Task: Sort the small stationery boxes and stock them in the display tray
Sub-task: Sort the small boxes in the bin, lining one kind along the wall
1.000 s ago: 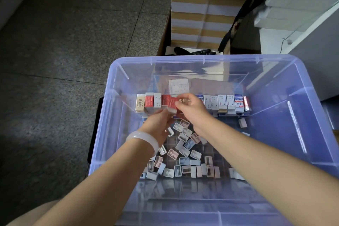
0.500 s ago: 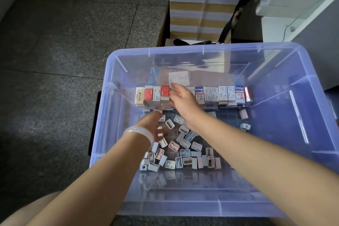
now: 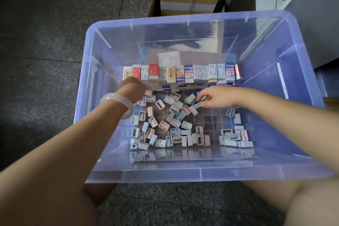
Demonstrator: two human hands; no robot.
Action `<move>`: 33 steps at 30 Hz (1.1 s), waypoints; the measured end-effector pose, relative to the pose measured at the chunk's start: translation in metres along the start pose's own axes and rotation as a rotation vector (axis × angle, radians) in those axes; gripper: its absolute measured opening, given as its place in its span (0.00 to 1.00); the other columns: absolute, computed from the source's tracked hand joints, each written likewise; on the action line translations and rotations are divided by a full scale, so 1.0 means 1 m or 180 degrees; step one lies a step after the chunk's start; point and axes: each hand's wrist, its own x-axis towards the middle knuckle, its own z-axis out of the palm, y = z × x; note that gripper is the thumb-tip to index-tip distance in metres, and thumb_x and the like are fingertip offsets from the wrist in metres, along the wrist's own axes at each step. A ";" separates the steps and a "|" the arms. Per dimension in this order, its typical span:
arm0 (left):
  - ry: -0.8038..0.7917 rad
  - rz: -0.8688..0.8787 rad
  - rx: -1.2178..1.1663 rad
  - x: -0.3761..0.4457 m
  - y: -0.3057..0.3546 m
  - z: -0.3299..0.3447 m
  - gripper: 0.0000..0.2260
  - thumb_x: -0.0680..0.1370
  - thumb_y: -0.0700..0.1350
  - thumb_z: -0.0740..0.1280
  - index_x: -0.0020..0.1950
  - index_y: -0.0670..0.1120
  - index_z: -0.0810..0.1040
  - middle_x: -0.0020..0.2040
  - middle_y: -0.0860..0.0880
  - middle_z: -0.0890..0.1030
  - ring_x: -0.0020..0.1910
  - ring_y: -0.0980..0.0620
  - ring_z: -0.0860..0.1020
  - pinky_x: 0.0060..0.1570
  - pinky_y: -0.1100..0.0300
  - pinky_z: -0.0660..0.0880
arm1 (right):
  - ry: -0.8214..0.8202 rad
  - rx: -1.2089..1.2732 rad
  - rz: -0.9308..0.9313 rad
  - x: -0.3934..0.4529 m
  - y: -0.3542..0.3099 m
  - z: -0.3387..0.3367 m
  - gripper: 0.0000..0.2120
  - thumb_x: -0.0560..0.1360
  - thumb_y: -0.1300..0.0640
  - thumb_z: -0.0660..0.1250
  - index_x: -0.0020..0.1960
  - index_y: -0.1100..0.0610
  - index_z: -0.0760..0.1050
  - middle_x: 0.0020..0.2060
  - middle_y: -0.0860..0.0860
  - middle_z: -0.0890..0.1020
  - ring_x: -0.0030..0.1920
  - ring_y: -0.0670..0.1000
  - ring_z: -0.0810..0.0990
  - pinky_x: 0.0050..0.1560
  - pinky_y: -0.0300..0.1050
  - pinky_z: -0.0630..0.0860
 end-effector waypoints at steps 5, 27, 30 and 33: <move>-0.0207 0.0372 0.1134 0.001 -0.006 0.001 0.14 0.80 0.37 0.56 0.62 0.35 0.75 0.60 0.37 0.78 0.59 0.39 0.76 0.59 0.50 0.73 | -0.0248 -0.1102 0.0297 -0.005 0.014 -0.002 0.17 0.80 0.56 0.58 0.68 0.57 0.70 0.64 0.53 0.74 0.61 0.53 0.74 0.60 0.44 0.70; -0.2876 0.3208 0.3296 -0.058 0.044 0.146 0.23 0.81 0.38 0.57 0.76 0.50 0.61 0.77 0.50 0.59 0.73 0.47 0.62 0.72 0.51 0.60 | -0.1667 -0.2652 0.0818 -0.019 0.032 0.032 0.18 0.78 0.64 0.60 0.67 0.60 0.70 0.68 0.57 0.69 0.64 0.59 0.72 0.59 0.52 0.71; -0.2849 0.3177 0.3606 -0.048 0.031 0.136 0.23 0.80 0.37 0.57 0.75 0.49 0.64 0.76 0.51 0.62 0.73 0.48 0.62 0.71 0.51 0.60 | -0.1826 -0.2738 0.0721 -0.012 0.033 0.037 0.17 0.78 0.65 0.58 0.66 0.61 0.70 0.66 0.56 0.70 0.62 0.58 0.73 0.56 0.49 0.72; -0.2775 0.2837 0.3492 -0.046 0.031 0.125 0.18 0.80 0.37 0.57 0.68 0.45 0.73 0.67 0.46 0.74 0.66 0.46 0.72 0.65 0.54 0.68 | -0.1978 -0.2645 0.0654 -0.005 0.042 0.040 0.20 0.78 0.64 0.57 0.69 0.57 0.68 0.67 0.53 0.70 0.63 0.58 0.73 0.58 0.48 0.73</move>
